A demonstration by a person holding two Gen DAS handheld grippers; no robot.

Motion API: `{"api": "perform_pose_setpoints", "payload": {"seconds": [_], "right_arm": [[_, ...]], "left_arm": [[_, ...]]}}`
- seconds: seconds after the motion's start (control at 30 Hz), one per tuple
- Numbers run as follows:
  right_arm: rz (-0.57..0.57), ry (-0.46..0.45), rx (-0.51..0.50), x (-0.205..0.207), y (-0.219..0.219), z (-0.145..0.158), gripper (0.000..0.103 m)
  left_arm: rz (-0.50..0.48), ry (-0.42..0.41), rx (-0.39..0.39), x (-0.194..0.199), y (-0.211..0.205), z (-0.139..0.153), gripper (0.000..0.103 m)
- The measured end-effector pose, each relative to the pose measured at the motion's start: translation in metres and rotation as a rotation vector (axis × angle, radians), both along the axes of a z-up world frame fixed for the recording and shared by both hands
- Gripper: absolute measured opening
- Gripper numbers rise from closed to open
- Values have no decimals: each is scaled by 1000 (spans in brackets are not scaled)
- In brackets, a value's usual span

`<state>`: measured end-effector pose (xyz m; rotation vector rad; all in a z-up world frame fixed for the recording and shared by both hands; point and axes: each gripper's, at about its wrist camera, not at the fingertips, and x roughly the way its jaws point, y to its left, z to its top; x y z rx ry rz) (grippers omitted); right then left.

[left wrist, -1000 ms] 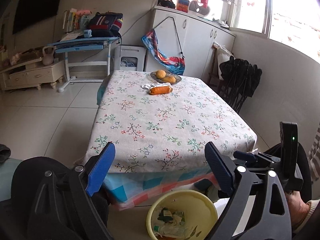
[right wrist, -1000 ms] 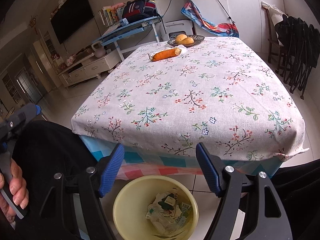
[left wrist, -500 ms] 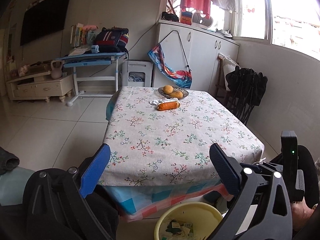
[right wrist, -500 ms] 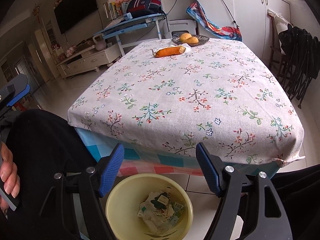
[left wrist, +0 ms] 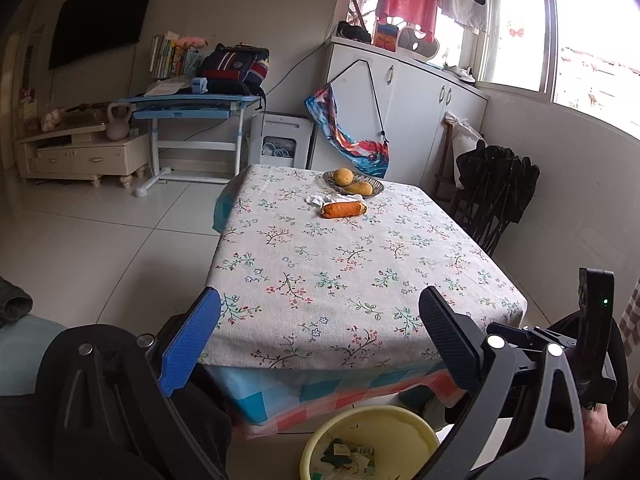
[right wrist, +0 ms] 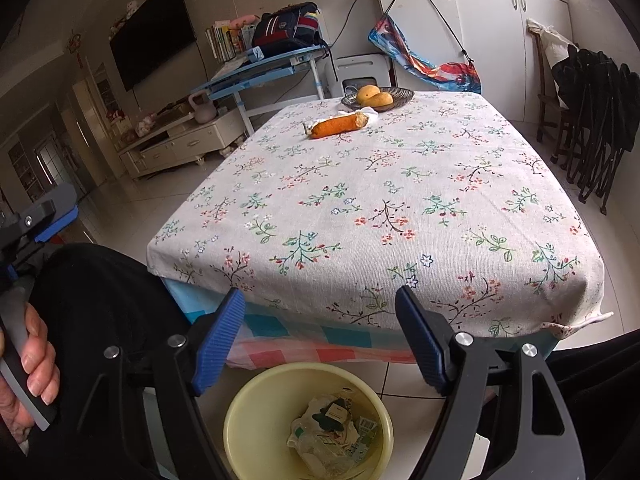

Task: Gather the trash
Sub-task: 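Move both tools back over the table toward the tissue and orange peel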

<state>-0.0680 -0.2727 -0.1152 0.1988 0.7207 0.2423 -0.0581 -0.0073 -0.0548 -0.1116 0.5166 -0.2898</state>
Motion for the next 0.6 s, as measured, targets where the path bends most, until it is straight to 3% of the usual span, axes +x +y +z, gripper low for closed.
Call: {"api": "perform_pose_setpoints", "payload": {"seconds": [0.3,0.6], "right_arm": [[-17,-40,75,-4,-10,10,75],[24,-24,114,1,-2,11,75]], "left_arm": [[9,10,36,2,-7,-3,96],[-48,-47,65,33,-19,21,96]]}}
